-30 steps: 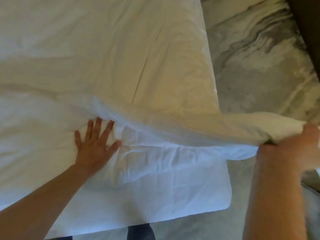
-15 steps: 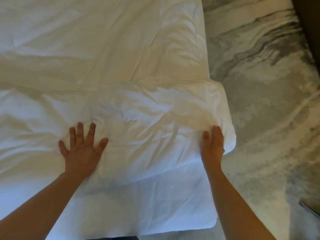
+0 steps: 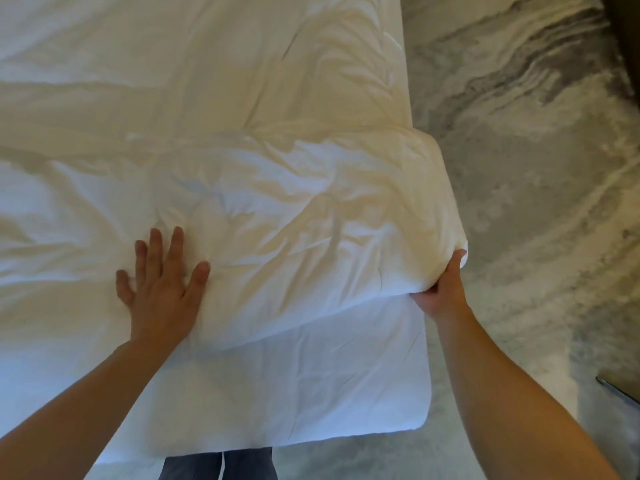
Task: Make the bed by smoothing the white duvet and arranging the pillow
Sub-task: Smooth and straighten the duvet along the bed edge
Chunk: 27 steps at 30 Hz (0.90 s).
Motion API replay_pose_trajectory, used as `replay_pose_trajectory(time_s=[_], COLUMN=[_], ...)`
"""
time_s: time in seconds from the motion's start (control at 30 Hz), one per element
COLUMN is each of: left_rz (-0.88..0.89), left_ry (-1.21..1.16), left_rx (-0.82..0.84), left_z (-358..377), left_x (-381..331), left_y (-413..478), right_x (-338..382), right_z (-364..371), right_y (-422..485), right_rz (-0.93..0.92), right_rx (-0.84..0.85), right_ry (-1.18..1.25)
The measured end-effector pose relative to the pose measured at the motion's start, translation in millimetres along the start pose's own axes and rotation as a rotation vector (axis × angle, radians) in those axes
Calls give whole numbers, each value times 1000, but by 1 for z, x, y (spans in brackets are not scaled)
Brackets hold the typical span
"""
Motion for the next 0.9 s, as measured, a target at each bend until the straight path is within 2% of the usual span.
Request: replay_pose_trajectory(time_s=[0.07, 0.13, 0.2, 0.33, 0.47, 0.67, 0.8, 0.9], left_rz=[43, 73, 86, 157, 207, 202, 177, 250], left_ry=[26, 50, 67, 142, 300, 309, 226, 98], left_rx=[0, 4, 9, 34, 68, 114, 144, 68], left_z=[4, 8, 11, 21, 48, 59, 45, 24], left_x=[-9, -16, -20, -28, -28, -25, -35, -76], left_y=[-4, -8, -12, -25, -35, -23, -28, -18], right_x=[4, 22, 58, 125, 83, 50, 78, 100], right_z=[3, 4, -10, -97, -145, -156, -156, -132], right_y=[2, -2, -18, -75, -64, -24, -26, -18], right_rz=[52, 12, -144, -490, -367, -187, -207, -215], right_rx=[9, 7, -45, -344, -450, -426, -296, -172], right_ry=[3, 33, 4, -192, -284, -525, -920, -978])
Point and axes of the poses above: each hand's wrist, its own y-axis towards the middle knuckle, its own z-axis out of the palm, x = y × z, the point moved 8 cm from there along y, towards the middle knuckle, and after that the axes turned 13 degrees about -z, right-handed, at the moved point
